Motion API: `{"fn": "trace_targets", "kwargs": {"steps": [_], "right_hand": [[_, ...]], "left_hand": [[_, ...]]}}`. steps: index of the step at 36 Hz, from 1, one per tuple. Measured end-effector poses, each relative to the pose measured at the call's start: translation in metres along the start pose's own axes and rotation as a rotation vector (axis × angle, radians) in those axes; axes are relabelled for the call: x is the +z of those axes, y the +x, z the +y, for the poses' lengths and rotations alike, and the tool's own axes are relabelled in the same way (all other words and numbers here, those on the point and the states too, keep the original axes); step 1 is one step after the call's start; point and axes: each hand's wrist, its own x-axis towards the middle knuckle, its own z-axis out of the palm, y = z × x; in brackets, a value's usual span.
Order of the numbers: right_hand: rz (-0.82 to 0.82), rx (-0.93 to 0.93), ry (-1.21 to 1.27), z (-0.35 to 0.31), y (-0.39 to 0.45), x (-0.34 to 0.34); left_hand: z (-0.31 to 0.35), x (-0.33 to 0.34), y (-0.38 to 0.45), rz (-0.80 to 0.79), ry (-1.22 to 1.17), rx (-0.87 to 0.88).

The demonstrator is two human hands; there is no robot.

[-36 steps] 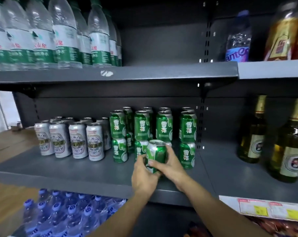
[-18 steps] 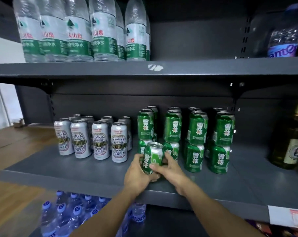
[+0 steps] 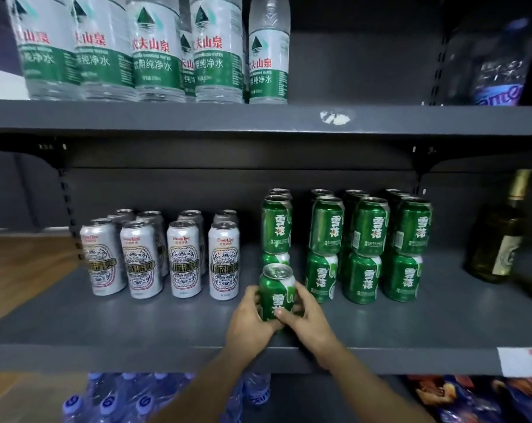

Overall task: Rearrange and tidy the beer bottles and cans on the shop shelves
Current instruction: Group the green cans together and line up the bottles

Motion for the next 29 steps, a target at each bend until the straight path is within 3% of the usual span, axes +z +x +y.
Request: {"fn": "trace_targets", "kwargs": {"steps": [7, 9, 12, 14, 17, 24, 29], "right_hand": [[0.002, 0.001, -0.076, 0.006, 0.003, 0.003], [0.011, -0.004, -0.098, 0.005, 0.002, 0.003], [0.086, -0.010, -0.065, 0.001, -0.004, -0.002], [0.191, -0.023, -0.076, -0.004, -0.009, -0.012], [0.321, -0.055, -0.253, -0.009, -0.022, -0.041], [0.504, 0.070, -0.514, 0.010, -0.067, -0.162], [0.636, 0.195, -0.606, 0.036, -0.112, -0.275]], "left_hand": [[-0.007, 0.002, -0.003, 0.023, 0.050, 0.020], [-0.001, 0.003, -0.013, 0.127, 0.116, 0.094], [0.011, 0.005, -0.028, 0.406, 0.171, 0.285], [0.024, 0.008, -0.037, 0.460, 0.171, 0.412], [0.046, 0.027, -0.042, 0.396, 0.173, 0.519], [0.100, 0.121, -0.043, 0.035, 0.263, 0.488], [0.149, 0.207, -0.053, -0.107, 0.240, 0.527]]}}
